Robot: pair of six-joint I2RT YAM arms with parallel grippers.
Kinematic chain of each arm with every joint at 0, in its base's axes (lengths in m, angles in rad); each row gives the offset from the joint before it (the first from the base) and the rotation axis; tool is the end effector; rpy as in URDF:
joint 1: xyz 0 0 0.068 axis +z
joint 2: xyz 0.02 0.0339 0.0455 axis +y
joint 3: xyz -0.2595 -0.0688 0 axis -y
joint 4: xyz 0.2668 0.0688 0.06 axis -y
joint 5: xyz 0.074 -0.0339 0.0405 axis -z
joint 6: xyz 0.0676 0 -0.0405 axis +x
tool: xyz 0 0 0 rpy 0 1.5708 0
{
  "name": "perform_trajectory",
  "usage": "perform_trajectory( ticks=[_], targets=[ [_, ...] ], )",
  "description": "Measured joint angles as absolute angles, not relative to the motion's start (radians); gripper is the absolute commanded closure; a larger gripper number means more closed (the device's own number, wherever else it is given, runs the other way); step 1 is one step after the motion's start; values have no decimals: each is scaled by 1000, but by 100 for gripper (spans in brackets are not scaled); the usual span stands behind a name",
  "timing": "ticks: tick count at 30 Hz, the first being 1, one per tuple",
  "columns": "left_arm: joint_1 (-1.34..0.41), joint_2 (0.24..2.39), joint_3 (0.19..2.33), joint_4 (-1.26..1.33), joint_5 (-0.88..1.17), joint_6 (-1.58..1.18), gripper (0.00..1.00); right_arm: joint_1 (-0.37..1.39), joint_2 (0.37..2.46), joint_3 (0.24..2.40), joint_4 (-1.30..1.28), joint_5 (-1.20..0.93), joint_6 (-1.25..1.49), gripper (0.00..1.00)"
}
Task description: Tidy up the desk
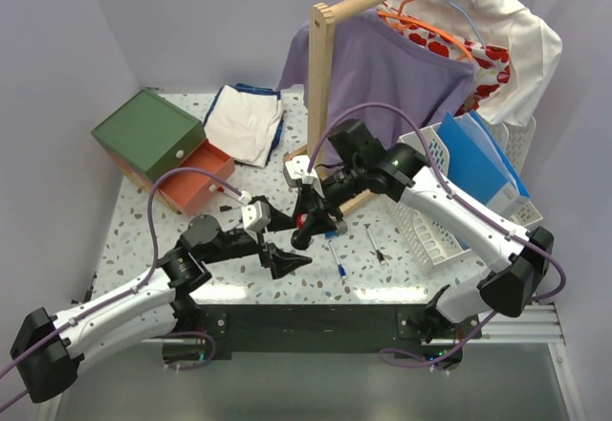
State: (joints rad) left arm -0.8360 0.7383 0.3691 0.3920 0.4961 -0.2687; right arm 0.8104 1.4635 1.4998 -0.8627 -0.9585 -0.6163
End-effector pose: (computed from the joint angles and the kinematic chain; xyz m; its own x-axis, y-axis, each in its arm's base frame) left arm 0.1316 -0.1937 0.2509 -0.2432 -0.0791 -0.9667 0.9408 0.2235 -0.2549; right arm 0.1895 0.2795 0.3581 0.0479 -0.4316 -0.9008 -0.9447 -0.3126 0.0995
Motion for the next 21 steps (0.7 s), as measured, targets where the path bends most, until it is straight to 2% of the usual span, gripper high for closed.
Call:
perform_trajectory(
  ticks=[3,12,14,17,18,19,21],
  targets=[
    [-848,730,369,409,472,-269,4,810,1473,1499,-847,-958,-601,100],
    [-852,703,369,433,407,-268,34,810,1482,1497,-804,-961,-561,100],
    [-852,711,369,431,406,-269,37,810,1489,1497,-798,-962,-556,100],
    [-853,719,369,426,406,-268,62,810,1497,1497,-791,-965,-546,100],
    [-853,720,369,424,406,-265,78,810,1499,1497,-788,-963,-543,99],
    [-853,719,369,423,403,-267,85,810,1499,1497,-786,-963,-540,95],
    [-854,717,369,423,395,-266,98,810,1499,1497,-778,-961,-538,67]
  ],
)
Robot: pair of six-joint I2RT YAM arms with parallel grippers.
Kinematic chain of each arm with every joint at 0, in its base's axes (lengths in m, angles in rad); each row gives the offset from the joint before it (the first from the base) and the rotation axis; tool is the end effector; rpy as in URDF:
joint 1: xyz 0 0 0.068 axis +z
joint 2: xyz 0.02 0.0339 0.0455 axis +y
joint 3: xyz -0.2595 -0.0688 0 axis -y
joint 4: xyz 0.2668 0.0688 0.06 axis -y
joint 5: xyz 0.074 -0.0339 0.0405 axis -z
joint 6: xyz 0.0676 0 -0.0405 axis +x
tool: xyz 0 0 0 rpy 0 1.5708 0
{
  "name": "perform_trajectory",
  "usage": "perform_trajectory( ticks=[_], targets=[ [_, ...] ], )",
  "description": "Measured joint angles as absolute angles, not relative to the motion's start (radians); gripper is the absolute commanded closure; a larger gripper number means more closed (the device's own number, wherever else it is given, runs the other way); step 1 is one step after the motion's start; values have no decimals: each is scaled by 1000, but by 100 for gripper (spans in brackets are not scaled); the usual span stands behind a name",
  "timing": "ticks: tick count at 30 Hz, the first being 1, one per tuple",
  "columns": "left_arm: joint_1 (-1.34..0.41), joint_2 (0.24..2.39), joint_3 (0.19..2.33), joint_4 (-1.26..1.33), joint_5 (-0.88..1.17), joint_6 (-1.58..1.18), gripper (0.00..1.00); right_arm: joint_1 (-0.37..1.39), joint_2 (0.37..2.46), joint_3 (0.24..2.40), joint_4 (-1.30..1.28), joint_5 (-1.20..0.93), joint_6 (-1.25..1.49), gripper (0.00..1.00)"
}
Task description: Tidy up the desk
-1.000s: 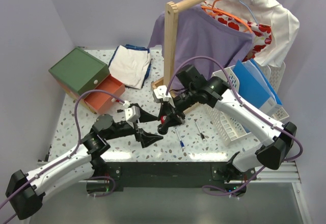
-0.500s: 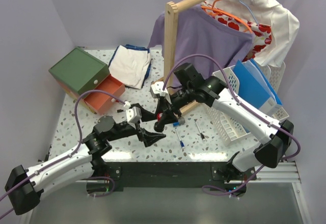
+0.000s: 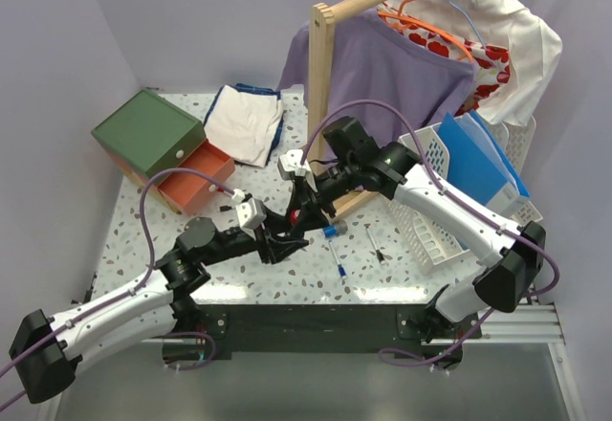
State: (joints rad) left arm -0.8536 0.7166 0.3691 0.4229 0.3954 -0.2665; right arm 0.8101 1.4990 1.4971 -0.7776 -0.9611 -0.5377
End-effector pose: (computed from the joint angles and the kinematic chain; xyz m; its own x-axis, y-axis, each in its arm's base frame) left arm 0.1326 -0.1917 0.2598 -0.2019 -0.1383 -0.9696 0.9275 0.2910 -0.2346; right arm 0.2001 0.2906 0.3526 0.0021 -0.4232 -0.9060 -0.9497 -0.2845 0.1307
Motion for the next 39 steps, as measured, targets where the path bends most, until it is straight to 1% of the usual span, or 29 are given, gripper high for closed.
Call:
perform_trajectory(
  ticks=[1,2,3,4,9,13,16,19,24,28,31,35,37,39],
  targets=[
    [-853,714,369,420,392,-266,100,810,1499,1497,-776,-961,-535,52],
    [-853,709,369,414,385,-265,100,810,1499,1497,-775,-958,-533,30],
    [-853,702,371,401,374,-265,100,810,1499,1497,-771,-956,-530,19],
    [-854,694,375,379,363,-258,100,810,1499,1497,-771,-953,-518,2],
    [-853,653,421,208,264,-215,100,788,1491,1498,-771,-875,-513,1],
    [-853,618,488,13,147,-174,100,709,1456,1504,-773,-783,-500,1],
    [-853,603,566,-154,22,-148,100,642,1402,1493,-751,-719,-470,1],
    [-853,624,680,-319,-124,-130,100,587,1315,1410,-703,-657,-434,1],
    [-849,694,849,-506,-368,-130,100,555,1251,1263,-720,-720,-484,1],
    [-795,768,931,-591,-482,-122,100,540,1242,1187,-768,-773,-554,1],
    [-674,831,956,-612,-489,-86,100,525,1234,1164,-788,-794,-586,1],
    [-476,932,964,-616,-438,-25,100,511,1218,1154,-793,-814,-611,1],
    [-415,982,966,-615,-418,-2,100,509,1214,1149,-793,-825,-620,1],
    [-381,1028,974,-614,-395,13,98,508,1214,1145,-792,-831,-627,1]
  ],
)
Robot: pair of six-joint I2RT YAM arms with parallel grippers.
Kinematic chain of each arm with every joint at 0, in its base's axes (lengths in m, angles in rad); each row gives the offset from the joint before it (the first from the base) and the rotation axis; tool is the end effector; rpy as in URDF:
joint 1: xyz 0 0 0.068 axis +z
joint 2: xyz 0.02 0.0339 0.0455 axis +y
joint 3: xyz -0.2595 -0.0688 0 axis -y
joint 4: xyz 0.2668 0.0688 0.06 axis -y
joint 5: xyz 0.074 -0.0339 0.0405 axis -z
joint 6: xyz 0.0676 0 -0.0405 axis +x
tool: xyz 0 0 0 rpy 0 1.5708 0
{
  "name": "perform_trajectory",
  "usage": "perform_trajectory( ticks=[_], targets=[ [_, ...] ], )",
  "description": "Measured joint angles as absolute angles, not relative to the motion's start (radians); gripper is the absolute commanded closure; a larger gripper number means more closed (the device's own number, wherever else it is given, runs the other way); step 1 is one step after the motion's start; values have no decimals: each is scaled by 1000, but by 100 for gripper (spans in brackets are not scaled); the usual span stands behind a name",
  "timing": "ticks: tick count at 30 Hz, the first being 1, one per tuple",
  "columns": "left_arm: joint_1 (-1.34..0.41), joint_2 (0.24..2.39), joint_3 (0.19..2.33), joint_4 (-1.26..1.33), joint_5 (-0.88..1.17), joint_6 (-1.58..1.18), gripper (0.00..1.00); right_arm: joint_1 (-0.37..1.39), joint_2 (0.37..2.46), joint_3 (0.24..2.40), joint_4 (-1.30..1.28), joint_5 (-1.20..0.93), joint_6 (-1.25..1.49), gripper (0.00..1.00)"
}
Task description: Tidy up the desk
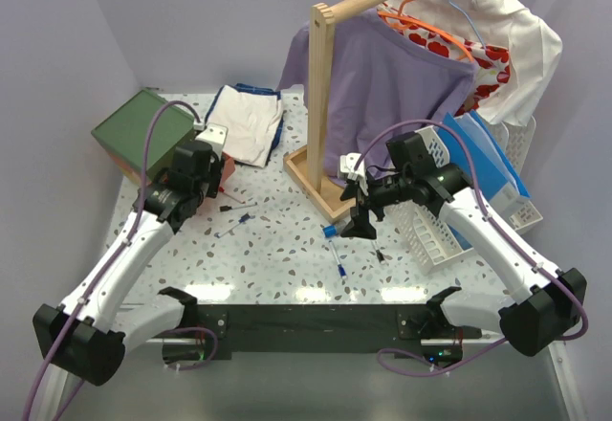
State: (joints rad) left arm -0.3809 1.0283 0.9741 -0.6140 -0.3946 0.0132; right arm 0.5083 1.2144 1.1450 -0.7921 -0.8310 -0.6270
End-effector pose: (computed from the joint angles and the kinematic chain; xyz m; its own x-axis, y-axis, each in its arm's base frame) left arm 0.2536 -0.0736 0.2967 -0.5743 0.2431 -0.7817 0.0706 0.9660 0.2485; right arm 0.2183 0.1788 0.3073 -0.0977 -0.5072 -0.8563 -0.9949 0.0706 0.0717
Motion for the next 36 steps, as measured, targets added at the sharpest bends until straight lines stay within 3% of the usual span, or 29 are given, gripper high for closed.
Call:
perform_trajectory(
  ticks=[4,10,11,13,14,20,30,36],
  targets=[
    [-330,1120,1002,-590,-362,25,94,508,1214,1138,-794,-833,-636,1],
    [-300,1216,1036,-564,-375,30,80,507,1214,1138,-800,-834,-650,1],
    [-298,1222,1036,-559,-381,30,70,507,1214,1138,-801,-834,-652,1],
    [-289,1229,1037,-554,-391,31,62,507,1214,1138,-802,-836,-655,1],
    [-286,1230,1037,-551,-400,31,51,507,1214,1138,-802,-839,-656,1],
    [-275,1240,1058,-534,-435,31,30,507,1214,1138,-809,-856,-663,1],
    [-275,1234,1094,-533,-445,30,26,503,1215,1138,-819,-860,-683,1],
    [-273,1109,1095,-531,-334,10,13,496,1216,1137,-851,-878,-738,1]
  ],
)
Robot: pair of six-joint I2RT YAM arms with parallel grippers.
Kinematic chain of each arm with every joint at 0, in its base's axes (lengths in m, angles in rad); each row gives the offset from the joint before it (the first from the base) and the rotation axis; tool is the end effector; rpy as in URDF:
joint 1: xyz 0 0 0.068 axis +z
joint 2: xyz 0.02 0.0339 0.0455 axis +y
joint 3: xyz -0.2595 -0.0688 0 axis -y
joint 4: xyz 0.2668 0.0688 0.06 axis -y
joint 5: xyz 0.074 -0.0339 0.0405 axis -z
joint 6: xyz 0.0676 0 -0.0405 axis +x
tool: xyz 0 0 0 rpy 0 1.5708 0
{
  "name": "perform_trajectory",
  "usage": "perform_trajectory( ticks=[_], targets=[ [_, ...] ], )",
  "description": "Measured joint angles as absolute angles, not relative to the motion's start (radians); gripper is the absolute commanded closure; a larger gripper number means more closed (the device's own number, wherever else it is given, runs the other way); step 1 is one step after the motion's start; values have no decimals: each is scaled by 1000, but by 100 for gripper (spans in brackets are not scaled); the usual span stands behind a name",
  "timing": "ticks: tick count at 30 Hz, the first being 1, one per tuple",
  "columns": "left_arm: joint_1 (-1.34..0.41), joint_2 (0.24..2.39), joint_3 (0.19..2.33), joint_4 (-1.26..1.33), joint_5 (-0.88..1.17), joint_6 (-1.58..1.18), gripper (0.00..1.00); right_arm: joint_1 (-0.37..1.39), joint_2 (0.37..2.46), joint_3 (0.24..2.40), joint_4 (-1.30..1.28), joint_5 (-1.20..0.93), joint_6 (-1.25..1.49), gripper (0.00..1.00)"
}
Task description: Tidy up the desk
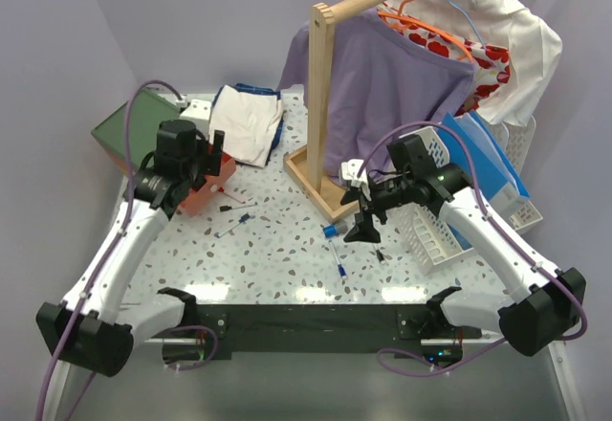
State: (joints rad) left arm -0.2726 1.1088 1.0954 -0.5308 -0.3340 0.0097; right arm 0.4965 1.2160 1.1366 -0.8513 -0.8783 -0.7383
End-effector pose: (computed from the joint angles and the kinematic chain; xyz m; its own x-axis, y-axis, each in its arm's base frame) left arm 0.2851 -0.0567 0.3308 -0.4987 0.1489 -0.8539 -0.0109 0.9840 0.1780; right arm 0.2131 0.1746 0.3015 -0.0449 -0.5130 -0.8572 -0.9985 -0.0039 0.0546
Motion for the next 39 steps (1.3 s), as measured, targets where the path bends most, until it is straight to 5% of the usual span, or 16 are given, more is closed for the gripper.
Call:
perform_trajectory(
  ticks=[12,23,39],
  targets=[
    [-270,695,843,-430,55,-102,10,496,1228,1091,-915,-909,-902,1],
    [-270,633,715,-332,273,-253,8,511,1272,1003,-932,-812,-1083,8],
    [-270,539,543,-225,356,-251,6,654,1436,906,-621,-425,-1121,22]
  ],
)
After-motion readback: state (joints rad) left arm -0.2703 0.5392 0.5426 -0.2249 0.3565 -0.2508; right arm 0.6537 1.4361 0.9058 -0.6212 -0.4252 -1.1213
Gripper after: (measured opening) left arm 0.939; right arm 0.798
